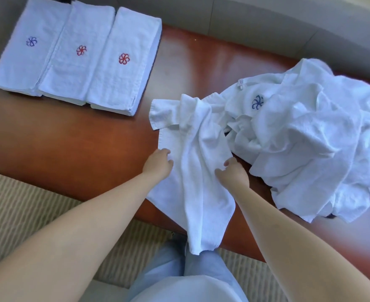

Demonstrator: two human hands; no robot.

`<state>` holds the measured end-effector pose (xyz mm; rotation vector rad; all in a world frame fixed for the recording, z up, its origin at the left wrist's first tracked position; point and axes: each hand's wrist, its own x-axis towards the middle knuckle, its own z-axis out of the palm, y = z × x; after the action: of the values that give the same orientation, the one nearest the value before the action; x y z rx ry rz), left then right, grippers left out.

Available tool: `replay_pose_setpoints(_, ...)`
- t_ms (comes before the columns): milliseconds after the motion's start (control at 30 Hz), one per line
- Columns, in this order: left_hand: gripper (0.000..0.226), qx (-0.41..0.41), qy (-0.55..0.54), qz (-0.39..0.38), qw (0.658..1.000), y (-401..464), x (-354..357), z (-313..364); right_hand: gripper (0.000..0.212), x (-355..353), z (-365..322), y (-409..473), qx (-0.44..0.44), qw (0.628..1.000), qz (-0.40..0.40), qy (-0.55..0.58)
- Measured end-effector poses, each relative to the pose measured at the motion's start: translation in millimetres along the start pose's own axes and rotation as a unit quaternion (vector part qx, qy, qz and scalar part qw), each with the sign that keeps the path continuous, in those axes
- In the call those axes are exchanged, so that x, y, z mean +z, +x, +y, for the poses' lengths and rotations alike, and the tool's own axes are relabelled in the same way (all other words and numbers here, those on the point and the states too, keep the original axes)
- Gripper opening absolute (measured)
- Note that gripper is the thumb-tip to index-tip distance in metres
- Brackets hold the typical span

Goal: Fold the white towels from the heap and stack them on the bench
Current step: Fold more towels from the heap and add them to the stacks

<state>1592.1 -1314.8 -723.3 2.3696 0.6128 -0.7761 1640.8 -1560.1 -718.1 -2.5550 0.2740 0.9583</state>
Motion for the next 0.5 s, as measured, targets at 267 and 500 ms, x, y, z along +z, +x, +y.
replay_pose_setpoints(267,0.017,0.022,-0.053,0.107,0.993,63,0,51,0.057,22,24,29,0.222,0.942,0.055,0.245)
replay_pose_setpoints(500,0.019,-0.067,-0.254,0.069,0.962,82,-4,64,0.033,21,24,23,0.143,0.922,0.039,0.356)
